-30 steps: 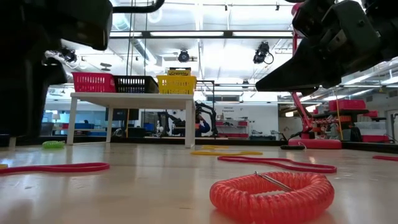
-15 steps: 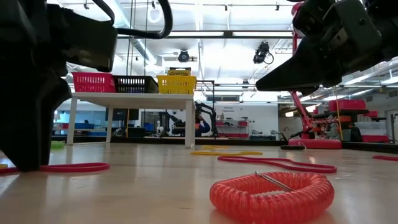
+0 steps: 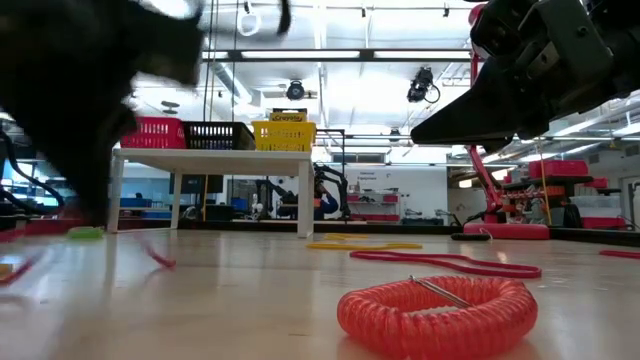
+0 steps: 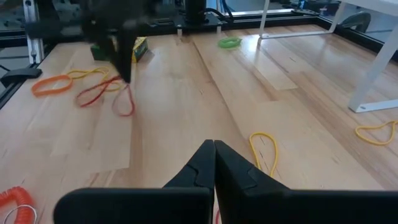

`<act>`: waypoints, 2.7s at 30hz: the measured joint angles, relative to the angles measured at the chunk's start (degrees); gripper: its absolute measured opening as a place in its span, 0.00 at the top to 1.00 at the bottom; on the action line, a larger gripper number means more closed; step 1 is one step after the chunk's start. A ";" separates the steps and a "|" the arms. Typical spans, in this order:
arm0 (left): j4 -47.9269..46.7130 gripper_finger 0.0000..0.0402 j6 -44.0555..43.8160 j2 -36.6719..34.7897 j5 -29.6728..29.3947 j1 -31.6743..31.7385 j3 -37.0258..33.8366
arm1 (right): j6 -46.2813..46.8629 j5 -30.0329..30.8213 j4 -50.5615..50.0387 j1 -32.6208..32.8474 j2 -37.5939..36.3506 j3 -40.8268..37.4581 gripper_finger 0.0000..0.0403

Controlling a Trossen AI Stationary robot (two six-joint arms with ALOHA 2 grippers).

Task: Pick & Place Office Desk Supplies
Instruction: Put the red rubber band into the red bin on the shelf

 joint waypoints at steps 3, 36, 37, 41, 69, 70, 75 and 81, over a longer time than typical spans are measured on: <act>-3.67 0.99 0.62 -3.49 -5.21 0.11 0.15 | 0.02 0.00 0.02 0.00 0.00 0.00 0.99; 14.44 0.76 17.61 -5.87 -17.30 0.53 -13.69 | 0.06 0.02 -0.02 0.00 0.00 0.00 0.99; 14.21 0.74 19.14 -5.87 -15.74 0.86 -13.69 | 0.06 0.02 -0.02 0.00 0.00 0.00 0.99; 14.21 0.65 24.61 -5.87 -9.98 1.98 -13.65 | 0.06 0.02 -0.01 0.00 0.00 0.00 0.99; 14.71 0.88 35.30 -3.38 -1.76 5.60 -13.32 | 0.24 0.02 -0.01 0.00 0.00 0.00 0.99; 14.58 0.93 35.52 -3.38 -0.81 5.62 -13.13 | 0.24 0.02 0.00 0.00 0.00 0.00 0.99; 6.27 0.99 36.18 -3.59 -2.31 5.75 -8.87 | 0.24 0.02 0.00 0.00 0.00 0.00 0.99; -6.09 0.99 34.78 -10.81 -12.11 5.81 -1.24 | 0.26 0.02 -0.02 0.02 0.00 0.00 0.99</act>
